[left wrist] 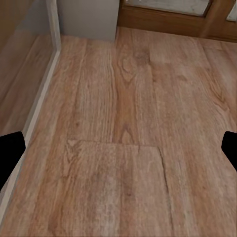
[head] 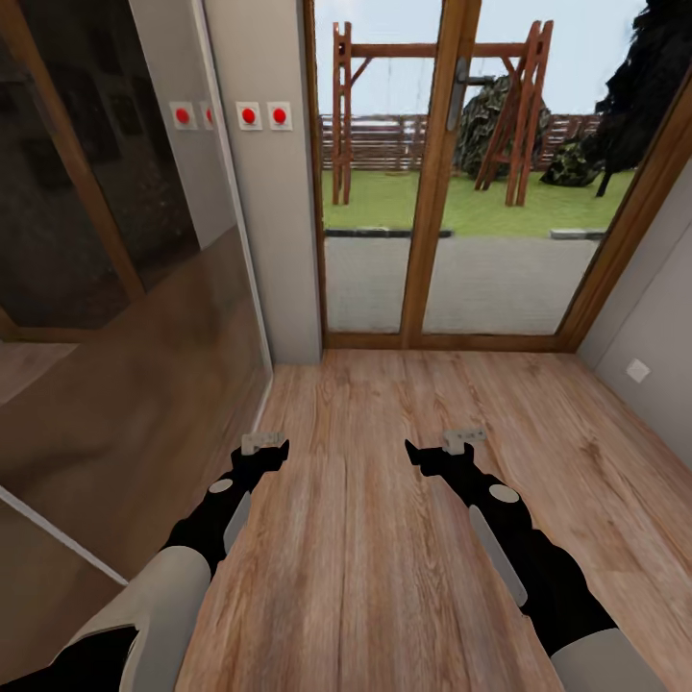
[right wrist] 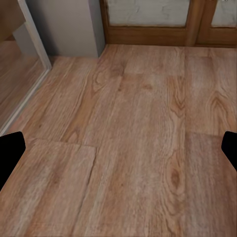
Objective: Pick up the two gym shoes and the two sandals from the corridor floor and place them onto the hallstand (shoe rack) in the corridor, making sure they are on the rack and not on the floor. Arrange them so the two gym shoes are next to each other and the two sandals are next to each other.
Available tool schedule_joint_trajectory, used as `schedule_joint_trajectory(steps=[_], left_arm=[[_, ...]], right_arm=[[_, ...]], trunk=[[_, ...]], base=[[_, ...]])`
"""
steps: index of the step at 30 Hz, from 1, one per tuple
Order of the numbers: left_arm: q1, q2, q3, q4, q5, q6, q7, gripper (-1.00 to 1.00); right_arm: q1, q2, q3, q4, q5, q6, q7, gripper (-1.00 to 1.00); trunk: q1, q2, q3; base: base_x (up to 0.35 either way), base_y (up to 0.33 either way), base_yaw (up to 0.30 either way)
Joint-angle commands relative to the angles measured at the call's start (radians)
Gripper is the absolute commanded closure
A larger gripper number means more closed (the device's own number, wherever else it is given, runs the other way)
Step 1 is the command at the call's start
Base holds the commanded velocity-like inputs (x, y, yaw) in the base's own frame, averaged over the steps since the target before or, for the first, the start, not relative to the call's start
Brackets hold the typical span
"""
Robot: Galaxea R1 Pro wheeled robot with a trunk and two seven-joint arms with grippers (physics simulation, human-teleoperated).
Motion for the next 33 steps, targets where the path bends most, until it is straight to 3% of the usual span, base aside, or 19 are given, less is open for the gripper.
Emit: schedule_joint_trajectory(steps=[1,33], left_arm=[[-0.001,-0.001,0.009,0.0,-0.011,-0.004,-0.007,-1.0],[-0.001,-0.002,0.007,0.0,-0.011,-0.003,-0.007,-1.0]], right_arm=[[-0.001,-0.001,0.001,-0.001,-0.004,0.005,0.0,-1.0],[-0.001,-0.001,0.001,-0.001,-0.004,0.005,0.0,-1.0]], trunk=[[0.0,0.0,-0.001],[0.0,0.0,-0.001]], base=[[0.268,0.0,0.0],[0.061,0.0,-0.034]])
